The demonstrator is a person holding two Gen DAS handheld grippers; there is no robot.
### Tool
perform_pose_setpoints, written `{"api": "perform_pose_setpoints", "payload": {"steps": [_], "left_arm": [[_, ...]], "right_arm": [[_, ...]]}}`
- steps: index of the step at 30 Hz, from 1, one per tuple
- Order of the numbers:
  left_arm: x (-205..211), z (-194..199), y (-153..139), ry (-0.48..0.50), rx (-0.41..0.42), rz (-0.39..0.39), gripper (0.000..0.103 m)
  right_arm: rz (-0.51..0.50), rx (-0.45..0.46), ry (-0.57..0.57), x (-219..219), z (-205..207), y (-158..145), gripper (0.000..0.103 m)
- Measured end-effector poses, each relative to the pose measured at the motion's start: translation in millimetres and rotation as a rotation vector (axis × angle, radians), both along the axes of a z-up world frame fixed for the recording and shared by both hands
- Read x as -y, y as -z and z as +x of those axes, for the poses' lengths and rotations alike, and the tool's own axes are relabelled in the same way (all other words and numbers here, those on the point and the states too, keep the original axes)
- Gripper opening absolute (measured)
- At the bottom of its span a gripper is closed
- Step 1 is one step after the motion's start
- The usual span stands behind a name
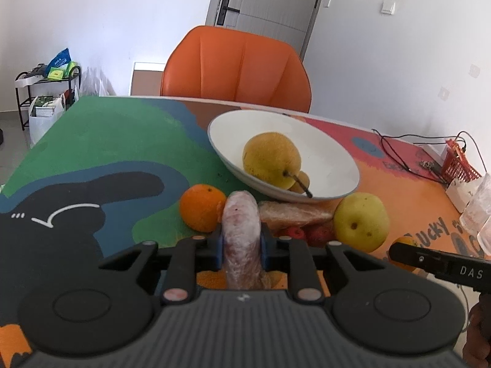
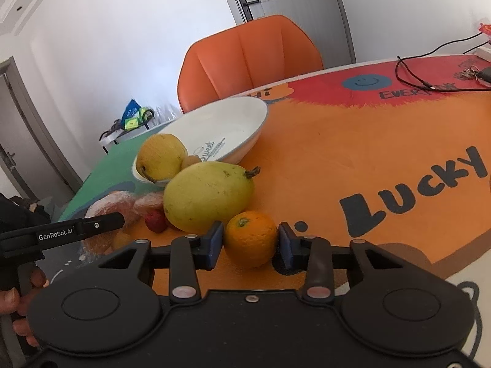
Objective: Organize fruits
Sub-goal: 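Carry both items over the white bowl and open both tools to release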
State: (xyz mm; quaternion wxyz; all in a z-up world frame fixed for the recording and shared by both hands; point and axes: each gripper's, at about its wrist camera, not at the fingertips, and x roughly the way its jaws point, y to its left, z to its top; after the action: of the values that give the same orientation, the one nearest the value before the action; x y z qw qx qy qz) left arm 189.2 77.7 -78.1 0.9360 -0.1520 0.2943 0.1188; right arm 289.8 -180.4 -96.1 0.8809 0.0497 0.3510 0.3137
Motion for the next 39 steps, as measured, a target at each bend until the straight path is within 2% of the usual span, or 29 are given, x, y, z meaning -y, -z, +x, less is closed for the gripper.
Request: {"api": "perform_pose_setpoints", "payload": {"steps": [19, 30, 39], "left_arm": [[9, -14, -44, 0.008, 0.097, 0.025, 0.020], [16, 7, -75, 0.042, 0.166, 0.060, 0.020], [14, 31, -73, 0.064, 0.164, 0.056, 0.020]], "right_arm": [[0.052, 0.074, 0.003, 9, -11, -36, 0.037], [0.071, 0.118, -0.003, 0, 3, -55, 0.037], [0.070, 0.122, -0.026, -20, 20, -58, 0.037]]}}
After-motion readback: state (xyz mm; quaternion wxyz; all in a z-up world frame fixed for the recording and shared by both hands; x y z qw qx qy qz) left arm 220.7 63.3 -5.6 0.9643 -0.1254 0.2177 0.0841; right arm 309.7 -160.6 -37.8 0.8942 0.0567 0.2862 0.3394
